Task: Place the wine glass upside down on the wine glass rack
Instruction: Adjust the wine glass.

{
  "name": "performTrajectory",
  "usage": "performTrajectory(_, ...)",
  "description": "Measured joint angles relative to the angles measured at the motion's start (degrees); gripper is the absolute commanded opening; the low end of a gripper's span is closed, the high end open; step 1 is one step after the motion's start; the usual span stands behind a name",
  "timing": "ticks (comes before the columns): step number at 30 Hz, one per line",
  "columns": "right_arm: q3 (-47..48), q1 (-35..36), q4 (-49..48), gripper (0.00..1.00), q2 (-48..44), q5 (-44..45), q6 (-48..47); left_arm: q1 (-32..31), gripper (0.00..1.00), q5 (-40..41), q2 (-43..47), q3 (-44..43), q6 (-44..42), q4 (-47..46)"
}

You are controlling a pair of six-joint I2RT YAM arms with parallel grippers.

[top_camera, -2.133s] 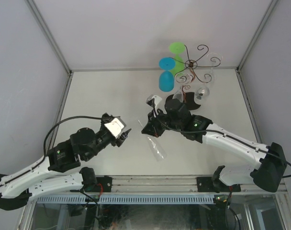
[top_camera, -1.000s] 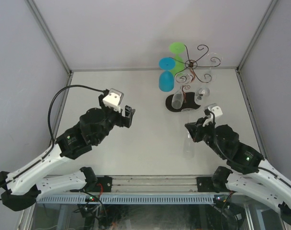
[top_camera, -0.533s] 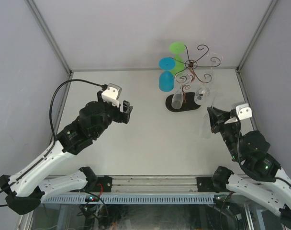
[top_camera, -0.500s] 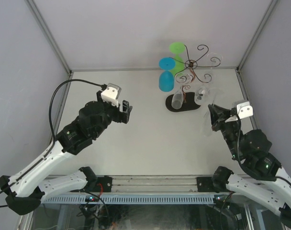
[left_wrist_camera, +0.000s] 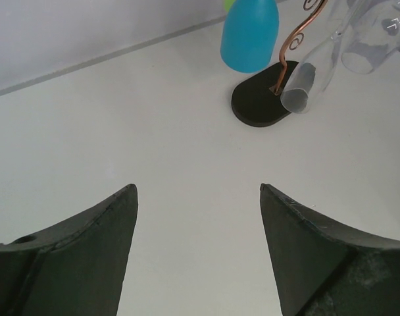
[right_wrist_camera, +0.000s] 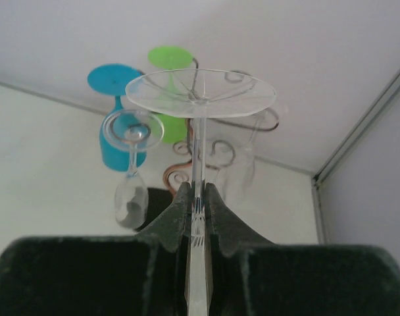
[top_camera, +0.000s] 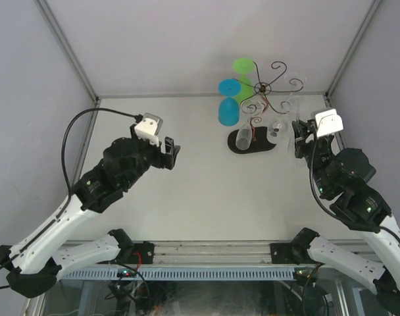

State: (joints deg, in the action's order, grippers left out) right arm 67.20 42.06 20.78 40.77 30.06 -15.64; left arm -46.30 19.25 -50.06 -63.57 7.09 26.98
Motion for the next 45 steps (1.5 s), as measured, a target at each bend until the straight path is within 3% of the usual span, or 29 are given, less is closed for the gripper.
performTrajectory(8,0.0,-3.5,16.3,0.0,-2.4,-4.7,13.3,-1.0,0.78,-1.2,-12.7,-14.3,0.5,2.1)
performTrajectory(15,-4.6,-3.7,22.5,0.0,-8.5,-5.4,22.2,-7.3,0.79,4.4,-27.5,-36.6,1.0,2.6)
performTrajectory(26,-8.9,-3.7,27.8,0.0,-16.8,-4.4,30.3,-8.9,0.8,7.6,-60.2,-73.0,2.7,4.5)
performTrajectory(36,-10.9,-3.7,30.3,0.0,-19.1,-4.4,32.8,-9.3,0.88,7.6,-73.3,-77.5,-0.5,-4.4)
performTrajectory(45,-11.7,-3.7,30.3,0.0,-19.1,-5.0,33.7,-7.5,0.85,5.7,-77.1,-79.2,-0.2,-9.0)
